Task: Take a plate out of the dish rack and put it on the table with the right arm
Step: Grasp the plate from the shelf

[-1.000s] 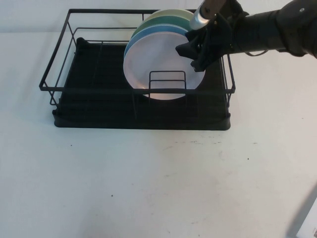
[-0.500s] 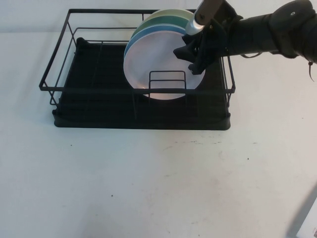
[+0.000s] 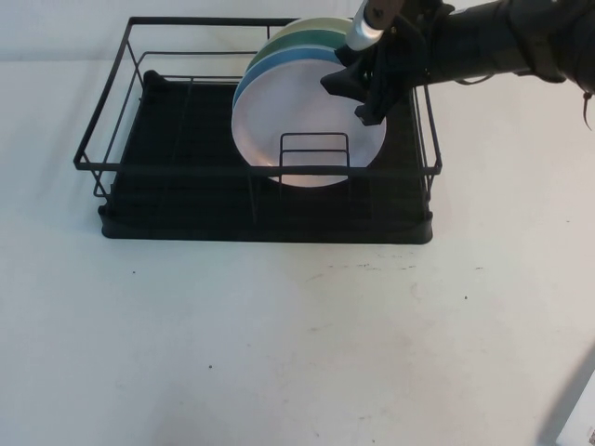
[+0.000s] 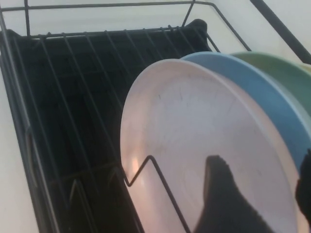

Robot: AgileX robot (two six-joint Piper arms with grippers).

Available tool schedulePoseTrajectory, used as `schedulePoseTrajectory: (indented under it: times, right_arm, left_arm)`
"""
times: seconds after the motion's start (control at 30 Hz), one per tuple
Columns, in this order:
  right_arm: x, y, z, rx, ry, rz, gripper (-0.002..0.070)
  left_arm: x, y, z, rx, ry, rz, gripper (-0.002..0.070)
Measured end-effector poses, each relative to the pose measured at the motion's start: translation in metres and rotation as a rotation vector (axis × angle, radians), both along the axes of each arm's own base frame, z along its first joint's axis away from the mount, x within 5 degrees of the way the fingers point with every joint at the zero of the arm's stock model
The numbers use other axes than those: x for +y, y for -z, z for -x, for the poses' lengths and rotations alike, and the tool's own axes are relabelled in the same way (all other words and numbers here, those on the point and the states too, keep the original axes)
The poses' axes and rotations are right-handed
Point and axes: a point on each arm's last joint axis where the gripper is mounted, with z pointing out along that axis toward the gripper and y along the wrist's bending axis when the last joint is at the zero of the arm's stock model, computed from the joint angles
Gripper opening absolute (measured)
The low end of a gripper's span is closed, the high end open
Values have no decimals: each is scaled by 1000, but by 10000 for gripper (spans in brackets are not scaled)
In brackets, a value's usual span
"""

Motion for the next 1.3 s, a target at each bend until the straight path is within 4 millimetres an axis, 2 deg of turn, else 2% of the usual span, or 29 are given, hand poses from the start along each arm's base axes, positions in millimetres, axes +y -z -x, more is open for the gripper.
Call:
schedulePoseTrajectory:
  times: [0.23, 0.7, 0.87, 1.0, 1.17, 1.3]
  right_arm:
    - [-2, 3, -6, -26, 43, 7, 300]
    - [0, 29, -20, -6, 84, 26, 300]
    - [0, 33, -22, -3, 91, 29, 298]
    - [0, 33, -22, -5, 94, 29, 228]
    - [-3, 32, -25, -36, 131, 30, 57]
    - [-3, 31, -26, -44, 142, 30, 47]
  left_arm:
    - [0, 0, 0, 0, 0, 0, -6]
    - [0, 0, 0, 0, 0, 0, -6]
    - [0, 0, 0, 0, 0, 0, -6]
    - [0, 0, 0, 0, 0, 0, -6]
    - [0, 0, 0, 0, 0, 0, -6]
    - [0, 0, 0, 0, 0, 0, -6]
